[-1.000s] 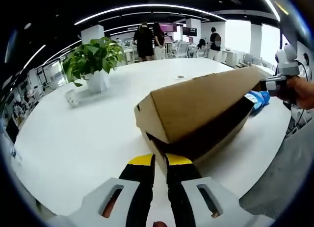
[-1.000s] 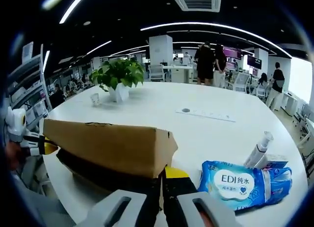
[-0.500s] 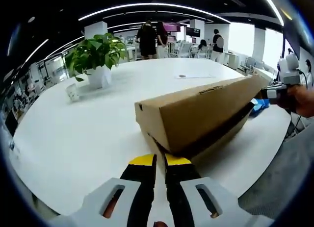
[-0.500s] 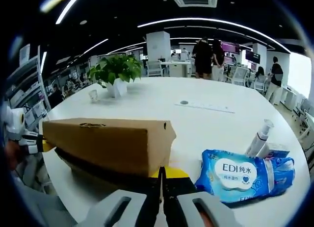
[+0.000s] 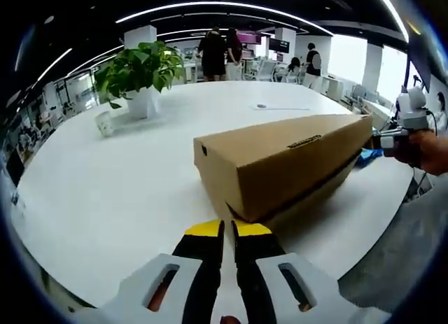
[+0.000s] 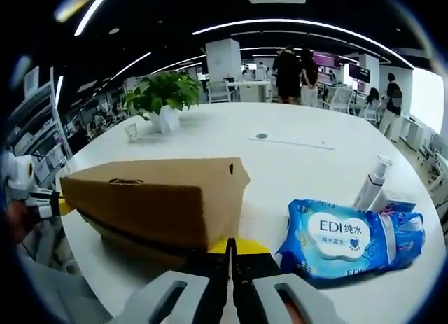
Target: Operate the shoe box by opening the lid, removing the specified soft item, and placing it in the target area until the item is outside and the box remains undamaged.
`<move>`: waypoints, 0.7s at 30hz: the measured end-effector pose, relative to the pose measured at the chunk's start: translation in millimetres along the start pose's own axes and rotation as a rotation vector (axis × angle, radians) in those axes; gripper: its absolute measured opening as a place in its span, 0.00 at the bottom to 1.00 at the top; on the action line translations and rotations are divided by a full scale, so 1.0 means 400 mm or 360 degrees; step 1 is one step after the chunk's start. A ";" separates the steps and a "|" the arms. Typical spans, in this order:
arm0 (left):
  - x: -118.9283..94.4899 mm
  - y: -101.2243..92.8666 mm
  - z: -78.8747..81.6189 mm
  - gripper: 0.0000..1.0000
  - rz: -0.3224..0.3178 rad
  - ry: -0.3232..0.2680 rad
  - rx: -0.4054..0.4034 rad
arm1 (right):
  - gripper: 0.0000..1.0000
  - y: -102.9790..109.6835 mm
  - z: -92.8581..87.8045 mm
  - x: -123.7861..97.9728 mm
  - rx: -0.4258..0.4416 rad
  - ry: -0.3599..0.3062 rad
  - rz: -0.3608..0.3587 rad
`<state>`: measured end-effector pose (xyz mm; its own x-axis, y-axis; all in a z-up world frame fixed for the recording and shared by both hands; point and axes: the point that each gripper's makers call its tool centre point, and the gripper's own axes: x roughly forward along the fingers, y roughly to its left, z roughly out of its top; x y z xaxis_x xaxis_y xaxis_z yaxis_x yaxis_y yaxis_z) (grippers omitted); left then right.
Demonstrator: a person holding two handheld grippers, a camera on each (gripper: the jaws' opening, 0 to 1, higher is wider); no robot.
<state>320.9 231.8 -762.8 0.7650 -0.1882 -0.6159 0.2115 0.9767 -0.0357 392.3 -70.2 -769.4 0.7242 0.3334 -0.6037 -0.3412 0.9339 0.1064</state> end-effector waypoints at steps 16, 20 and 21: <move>-0.045 0.044 -0.004 0.01 0.0088 0.0000 -0.0167 | 0.00 -0.040 -0.003 -0.037 0.0233 0.0002 -0.0005; -0.061 0.056 0.019 0.02 0.0092 -0.0041 -0.0264 | 0.00 -0.066 0.033 -0.049 0.0295 -0.0062 -0.0021; -0.062 0.052 0.029 0.02 0.0069 -0.0058 -0.0299 | 0.00 -0.066 0.043 -0.052 0.0316 -0.0081 -0.0014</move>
<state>313.3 255.5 -739.0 0.7931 -0.1460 -0.5913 0.0634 0.9854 -0.1582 396.5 -99.7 -745.9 0.7576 0.3267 -0.5650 -0.2135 0.9421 0.2584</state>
